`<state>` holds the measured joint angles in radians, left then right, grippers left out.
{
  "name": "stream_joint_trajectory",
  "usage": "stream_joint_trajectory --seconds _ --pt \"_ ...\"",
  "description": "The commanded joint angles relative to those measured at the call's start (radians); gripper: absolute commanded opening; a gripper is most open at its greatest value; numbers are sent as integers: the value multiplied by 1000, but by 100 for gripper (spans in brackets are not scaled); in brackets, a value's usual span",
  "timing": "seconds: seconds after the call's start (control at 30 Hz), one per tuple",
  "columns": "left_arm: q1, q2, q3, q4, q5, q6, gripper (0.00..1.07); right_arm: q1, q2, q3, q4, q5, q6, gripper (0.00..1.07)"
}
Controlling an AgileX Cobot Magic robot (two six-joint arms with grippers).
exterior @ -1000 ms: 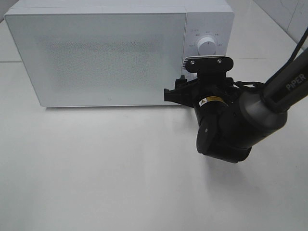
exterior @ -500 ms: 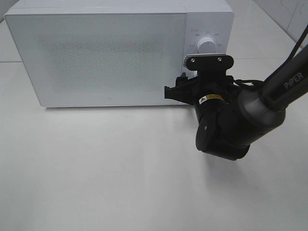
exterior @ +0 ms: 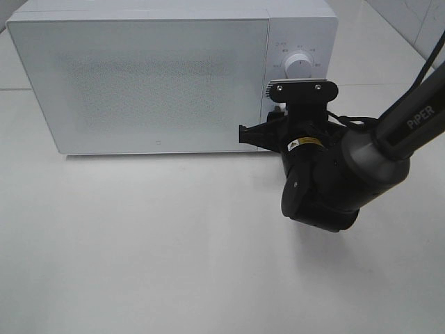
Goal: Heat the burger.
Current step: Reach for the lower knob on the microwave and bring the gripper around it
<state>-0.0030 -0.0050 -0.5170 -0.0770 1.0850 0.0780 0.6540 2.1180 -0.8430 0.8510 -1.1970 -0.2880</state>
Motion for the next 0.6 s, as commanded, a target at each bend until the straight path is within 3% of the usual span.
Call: stream_joint_trajectory --seconds 0.03,0.07,0.17,0.6 --pt "2 -17 -1 -3 -13 -6 101 -18 -3 -23 -22 -117 6 10" --pt "2 -17 -1 -3 -13 -6 101 -18 -3 -23 -22 -123 6 3" --pt "2 -17 -1 -3 -13 -6 101 -18 -3 -23 -22 -138 6 0" --pt "2 -17 -1 -3 -13 -6 100 -18 -3 -23 -59 -165 61 0"
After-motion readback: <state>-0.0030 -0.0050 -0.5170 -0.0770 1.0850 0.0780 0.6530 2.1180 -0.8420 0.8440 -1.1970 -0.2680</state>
